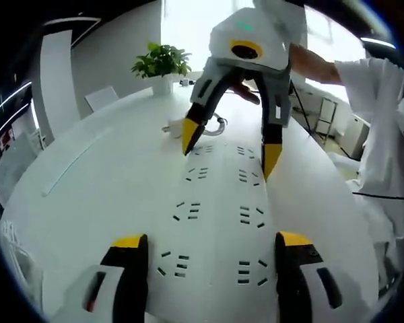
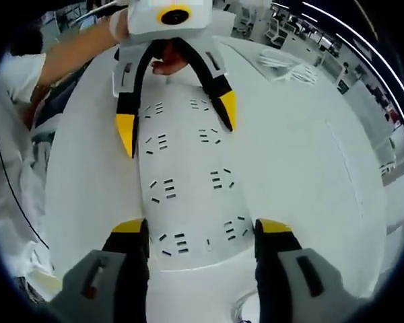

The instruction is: Straighten the power strip on the desk, plug the charger into it

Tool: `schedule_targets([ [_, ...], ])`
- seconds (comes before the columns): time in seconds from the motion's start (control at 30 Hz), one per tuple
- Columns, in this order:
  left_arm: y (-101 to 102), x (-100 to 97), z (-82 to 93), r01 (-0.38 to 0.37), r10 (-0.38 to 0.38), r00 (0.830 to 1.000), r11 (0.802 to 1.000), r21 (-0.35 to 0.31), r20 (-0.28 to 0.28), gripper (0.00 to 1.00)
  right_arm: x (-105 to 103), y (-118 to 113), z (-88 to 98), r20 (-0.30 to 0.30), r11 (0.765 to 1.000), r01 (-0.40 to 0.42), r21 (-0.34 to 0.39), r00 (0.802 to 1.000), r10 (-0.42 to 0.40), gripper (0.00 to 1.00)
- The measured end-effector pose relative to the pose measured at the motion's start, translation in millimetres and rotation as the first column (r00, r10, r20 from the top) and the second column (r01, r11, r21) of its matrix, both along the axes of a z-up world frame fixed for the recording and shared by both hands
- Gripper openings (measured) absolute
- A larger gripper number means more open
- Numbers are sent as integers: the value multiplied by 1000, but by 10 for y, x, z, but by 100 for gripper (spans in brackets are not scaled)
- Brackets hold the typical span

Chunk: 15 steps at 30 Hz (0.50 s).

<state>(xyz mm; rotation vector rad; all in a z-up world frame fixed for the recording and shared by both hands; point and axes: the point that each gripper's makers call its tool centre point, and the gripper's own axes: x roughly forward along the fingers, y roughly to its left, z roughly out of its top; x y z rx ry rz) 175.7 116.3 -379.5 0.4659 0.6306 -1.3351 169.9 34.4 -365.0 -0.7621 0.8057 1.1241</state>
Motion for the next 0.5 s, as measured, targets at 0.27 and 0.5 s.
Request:
schedule_targets([
  [0.27, -27, 18, -12, -10, 10, 1000, 999, -51, 11, 80, 316, -262, 699, 82, 946, 153, 286, 980, -183, 60],
  [0.5, -46, -1, -13, -2, 5, 999, 997, -81, 36, 79, 779, -855, 1388, 172, 805, 302, 510, 881, -440, 59],
])
